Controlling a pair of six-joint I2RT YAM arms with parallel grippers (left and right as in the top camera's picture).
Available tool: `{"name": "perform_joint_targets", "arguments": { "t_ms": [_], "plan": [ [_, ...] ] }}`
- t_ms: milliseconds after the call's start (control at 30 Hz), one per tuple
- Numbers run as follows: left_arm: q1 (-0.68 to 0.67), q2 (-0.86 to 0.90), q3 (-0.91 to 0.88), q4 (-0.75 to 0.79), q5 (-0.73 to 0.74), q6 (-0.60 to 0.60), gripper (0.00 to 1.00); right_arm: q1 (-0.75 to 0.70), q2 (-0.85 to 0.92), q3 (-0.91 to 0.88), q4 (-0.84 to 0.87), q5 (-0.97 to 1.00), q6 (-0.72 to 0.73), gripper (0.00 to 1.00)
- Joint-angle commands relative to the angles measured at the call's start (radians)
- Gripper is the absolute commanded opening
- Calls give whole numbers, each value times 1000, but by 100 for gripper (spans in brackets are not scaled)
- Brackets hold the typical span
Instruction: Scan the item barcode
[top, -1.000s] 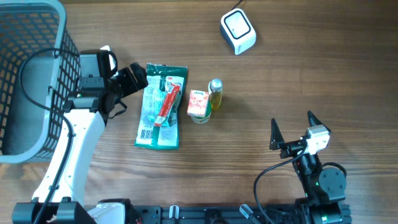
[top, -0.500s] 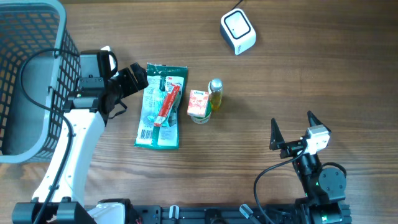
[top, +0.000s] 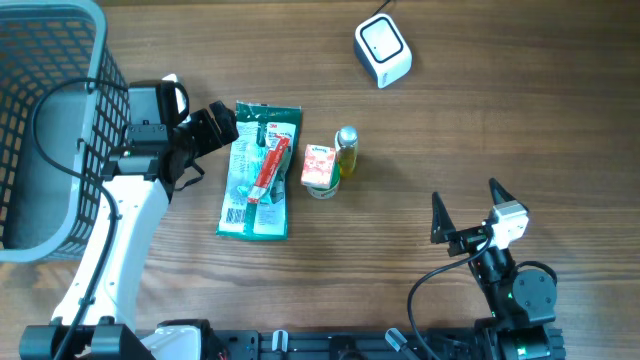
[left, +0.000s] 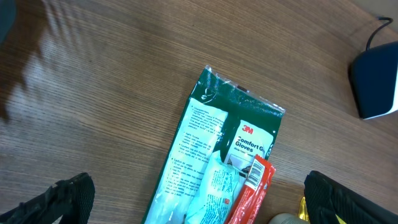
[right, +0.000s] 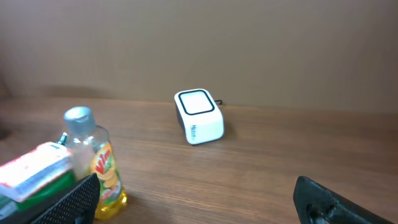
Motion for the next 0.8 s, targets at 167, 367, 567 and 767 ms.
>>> {"name": "perform_joint_targets", "arguments": {
  "t_ms": [167, 367, 567, 767],
  "plan": [
    [4, -14, 18, 0, 11, 6, 100, -5, -6, 4, 6, -54, 440, 100],
    [4, -13, 18, 0, 11, 5, 100, -5, 4, 240, -234, -138, 411, 100],
    [4, -13, 18, 0, 11, 5, 100, -5, 227, 768, -566, -96, 357, 100],
    [4, -14, 18, 0, 11, 6, 100, -5, 651, 1353, -989, -104, 335, 100]
  ]
}}
